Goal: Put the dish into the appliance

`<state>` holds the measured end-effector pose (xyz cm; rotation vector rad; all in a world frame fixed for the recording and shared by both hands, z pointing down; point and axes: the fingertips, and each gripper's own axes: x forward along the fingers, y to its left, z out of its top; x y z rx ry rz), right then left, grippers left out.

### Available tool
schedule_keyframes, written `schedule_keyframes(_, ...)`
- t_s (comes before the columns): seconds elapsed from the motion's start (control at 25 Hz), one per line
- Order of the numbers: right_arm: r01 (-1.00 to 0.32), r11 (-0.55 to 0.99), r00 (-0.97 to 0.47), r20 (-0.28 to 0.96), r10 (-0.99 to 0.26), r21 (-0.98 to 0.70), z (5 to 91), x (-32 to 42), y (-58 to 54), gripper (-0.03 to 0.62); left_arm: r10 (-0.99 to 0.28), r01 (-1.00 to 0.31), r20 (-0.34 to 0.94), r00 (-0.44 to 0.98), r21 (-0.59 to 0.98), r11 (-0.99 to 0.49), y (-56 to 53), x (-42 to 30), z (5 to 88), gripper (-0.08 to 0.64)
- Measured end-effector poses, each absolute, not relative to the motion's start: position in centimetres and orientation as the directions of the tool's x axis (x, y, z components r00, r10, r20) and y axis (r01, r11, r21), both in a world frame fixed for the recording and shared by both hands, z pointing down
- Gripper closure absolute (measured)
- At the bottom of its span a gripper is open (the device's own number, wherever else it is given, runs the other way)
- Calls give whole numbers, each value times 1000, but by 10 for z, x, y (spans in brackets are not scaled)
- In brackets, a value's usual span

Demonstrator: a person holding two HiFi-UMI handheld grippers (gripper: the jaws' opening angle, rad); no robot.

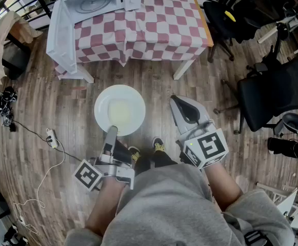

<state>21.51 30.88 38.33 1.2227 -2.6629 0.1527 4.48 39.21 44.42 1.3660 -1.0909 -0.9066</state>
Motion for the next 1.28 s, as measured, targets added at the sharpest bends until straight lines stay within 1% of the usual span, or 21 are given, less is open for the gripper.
schedule_keyframes(0.32, -773, 633, -628, 200, -752, -48, 381, 187, 322, 594, -960, -60, 49, 275, 998, 34, 398, 39, 442, 534)
schedule_keyframes(0.52, -788, 613, -612, 186, -768, -59, 377, 170, 329, 594, -962, -66, 52, 270, 997, 35, 403, 24, 442, 534)
schedule_keyframes(0.8, -777, 627, -627, 161, -762, -56, 369, 144, 344, 594, -958, -70, 52, 281, 997, 33, 414, 7, 444, 534)
schedule_keyframes(1.28, -777, 627, -629, 113, -769, -51, 354, 129, 340, 593, -961, -61, 15, 276, 998, -1, 410, -13, 433, 534)
